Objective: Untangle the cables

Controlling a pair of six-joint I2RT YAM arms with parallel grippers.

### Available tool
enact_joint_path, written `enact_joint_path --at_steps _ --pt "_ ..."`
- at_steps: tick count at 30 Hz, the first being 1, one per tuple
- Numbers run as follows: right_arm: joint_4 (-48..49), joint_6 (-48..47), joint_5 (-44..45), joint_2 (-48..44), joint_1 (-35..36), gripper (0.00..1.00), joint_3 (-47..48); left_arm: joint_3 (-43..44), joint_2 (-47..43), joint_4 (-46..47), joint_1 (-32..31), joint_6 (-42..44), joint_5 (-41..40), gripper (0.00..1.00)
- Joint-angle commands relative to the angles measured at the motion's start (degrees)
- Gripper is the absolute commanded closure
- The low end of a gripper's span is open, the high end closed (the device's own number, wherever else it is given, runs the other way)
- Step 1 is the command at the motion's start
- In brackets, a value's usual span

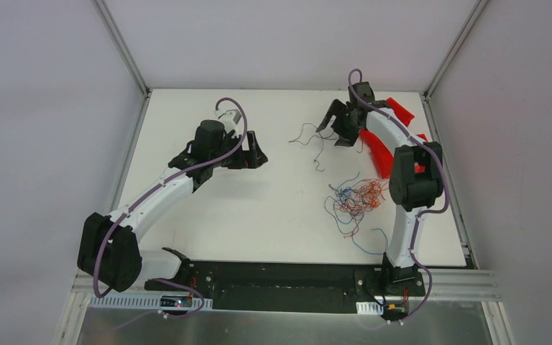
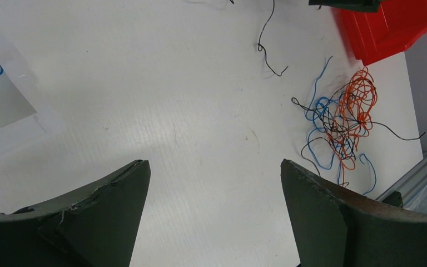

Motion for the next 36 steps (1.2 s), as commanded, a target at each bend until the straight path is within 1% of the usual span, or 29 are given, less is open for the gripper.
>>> enact_joint_path --at_steps 1,2,5,7,8,10,12,21,25,28,31,33,34,36 --pt "0.96 -12.55 -0.78 -4.50 1.23 0.06 2.90 2.29 0.44 0.65 -0.47 1.18 1.56 0.10" --pt "0.98 -15.87 -1.09 -3.83 1.42 0.02 3.90 2.38 0.31 0.66 -0.40 1.30 1.54 0.10" --pt "4.12 -29.15 -3.73 -2.13 2.52 0.01 4.33 2.55 0.03 0.53 -0.40 1.65 1.41 0.10" --pt "3.42 -38.78 -4.15 -0.03 3.64 0.01 5.98 2.87 -0.11 0.26 -0.44 1.98 1.56 0.10" --pt "2.35 -44.06 -2.86 1.36 4.34 0.01 7.19 3.07 -0.06 0.02 -0.44 2.25 1.61 0.10" --pt "-0.06 -49.88 0.38 3.97 5.33 0.01 9.92 3.72 0.04 -0.80 -0.41 2.97 1.61 0.10" --pt "-1.41 -53.62 1.83 6.09 5.73 0.01 12.30 4.41 0.22 -1.66 -0.39 3.63 1.58 0.10" --pt "-11.35 -60.28 4.33 17.73 5.92 0.01 28.54 5.86 0.86 -3.21 -0.41 4.49 2.19 0.10" --pt "-13.78 -63.07 4.45 20.98 5.58 0.01 31.90 6.17 1.23 -3.55 -0.43 4.66 2.28 0.10" --pt "-15.04 -63.74 2.45 23.09 4.55 0.01 34.36 6.59 1.67 -3.95 -0.39 4.74 2.68 0.10" --pt "-18.58 -62.74 0.53 26.81 3.45 0.02 40.08 6.92 2.19 -4.69 -0.39 5.09 2.79 0.09" --pt "-21.92 -62.64 -0.37 29.20 3.34 0.08 43.83 6.93 2.46 -4.77 -0.39 5.27 2.60 0.09" --pt "-22.82 -62.34 -0.52 29.68 3.34 0.14 44.30 7.04 2.64 -4.83 -0.39 5.35 2.55 0.10" --pt "-23.21 -61.84 -0.60 29.37 3.45 0.28 42.38 7.09 3.05 -4.91 -0.39 5.30 2.58 0.10"
